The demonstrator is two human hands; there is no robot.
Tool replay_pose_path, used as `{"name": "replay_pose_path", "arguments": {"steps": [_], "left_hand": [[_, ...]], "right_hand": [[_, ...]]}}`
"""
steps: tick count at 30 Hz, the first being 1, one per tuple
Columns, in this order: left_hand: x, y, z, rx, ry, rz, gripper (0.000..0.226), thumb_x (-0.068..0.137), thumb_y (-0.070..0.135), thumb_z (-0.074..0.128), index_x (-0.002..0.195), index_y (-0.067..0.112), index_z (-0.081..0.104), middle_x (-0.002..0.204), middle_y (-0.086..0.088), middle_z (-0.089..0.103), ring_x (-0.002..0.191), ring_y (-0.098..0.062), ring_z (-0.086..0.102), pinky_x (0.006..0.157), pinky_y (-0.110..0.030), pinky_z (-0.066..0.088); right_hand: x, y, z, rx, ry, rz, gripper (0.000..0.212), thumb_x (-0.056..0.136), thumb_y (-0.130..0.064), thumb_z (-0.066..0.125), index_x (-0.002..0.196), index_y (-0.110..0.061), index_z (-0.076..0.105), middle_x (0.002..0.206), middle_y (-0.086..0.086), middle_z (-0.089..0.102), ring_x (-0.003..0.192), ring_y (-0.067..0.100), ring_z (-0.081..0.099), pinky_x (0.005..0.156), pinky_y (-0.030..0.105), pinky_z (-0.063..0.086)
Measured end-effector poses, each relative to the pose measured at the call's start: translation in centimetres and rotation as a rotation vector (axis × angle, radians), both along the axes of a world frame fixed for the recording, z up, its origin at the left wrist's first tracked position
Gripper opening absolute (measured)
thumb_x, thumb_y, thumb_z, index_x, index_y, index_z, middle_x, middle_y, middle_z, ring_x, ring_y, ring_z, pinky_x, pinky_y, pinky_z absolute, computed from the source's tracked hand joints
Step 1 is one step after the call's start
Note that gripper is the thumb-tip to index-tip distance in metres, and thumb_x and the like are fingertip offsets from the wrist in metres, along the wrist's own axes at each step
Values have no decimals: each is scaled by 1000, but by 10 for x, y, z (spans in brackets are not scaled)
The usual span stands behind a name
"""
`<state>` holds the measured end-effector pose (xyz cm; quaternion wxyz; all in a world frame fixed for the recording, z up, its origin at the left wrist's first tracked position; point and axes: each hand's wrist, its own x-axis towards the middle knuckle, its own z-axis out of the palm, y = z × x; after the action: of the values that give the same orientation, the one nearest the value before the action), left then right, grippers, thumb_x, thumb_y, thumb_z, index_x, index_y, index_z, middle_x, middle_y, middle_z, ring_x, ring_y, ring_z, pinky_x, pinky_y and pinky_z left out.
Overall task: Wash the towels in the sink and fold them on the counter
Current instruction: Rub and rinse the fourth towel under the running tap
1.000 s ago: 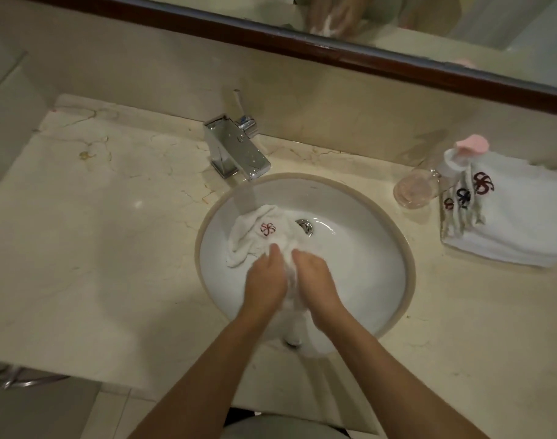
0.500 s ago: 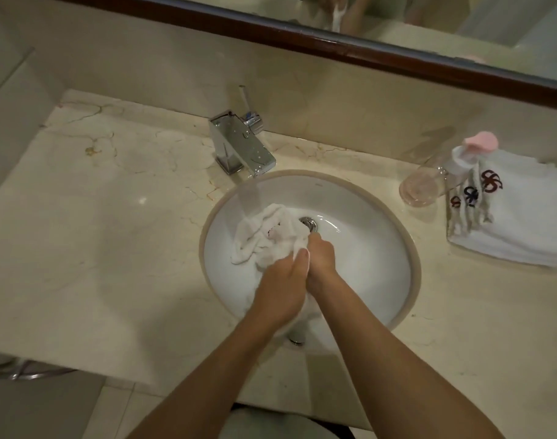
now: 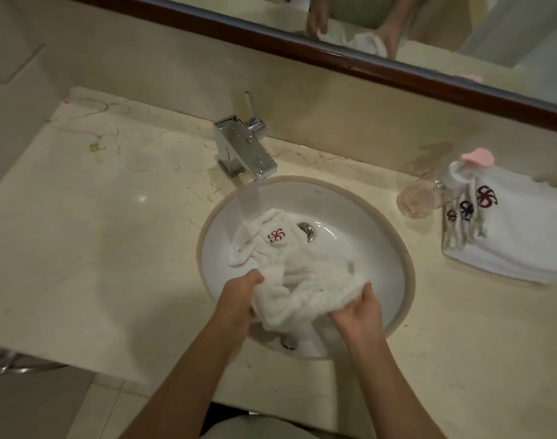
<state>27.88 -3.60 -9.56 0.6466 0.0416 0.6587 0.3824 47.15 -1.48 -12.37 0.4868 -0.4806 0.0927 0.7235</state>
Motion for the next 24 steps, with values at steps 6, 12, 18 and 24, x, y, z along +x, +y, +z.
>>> {"name": "replay_pose_path", "arguments": {"steps": [6,12,18,24], "left_hand": [[0,-8,-8,5,-586,125,57,73,16,48,126,-3,59,123,-23,59,116,-40,57,104,-49,45],[38,25,-6,58,42,-174,49,104,50,35,101,15,70,85,-5,71,97,-26,64,90,-35,51],[43,14,6,176,632,-605,53,105,47,22,129,15,56,118,-11,66,112,-28,61,96,-39,46],[37,4,5,120,282,-546,67,100,63,19,128,21,64,118,-3,70,113,-19,62,109,-39,41]], "right_hand": [[-18,-25,26,-41,123,196,38,92,-9,43,108,9,72,112,29,69,93,41,72,71,48,60],[-64,-22,55,406,-913,764,27,103,-33,48,89,-10,50,77,-8,58,76,9,56,77,38,50],[-72,11,47,285,-1106,607,32,104,-24,40,75,-16,50,77,1,56,82,24,54,80,41,43],[-71,44,39,221,-1323,847,35,102,-20,35,69,-13,44,83,12,54,83,29,47,71,37,32]]}}
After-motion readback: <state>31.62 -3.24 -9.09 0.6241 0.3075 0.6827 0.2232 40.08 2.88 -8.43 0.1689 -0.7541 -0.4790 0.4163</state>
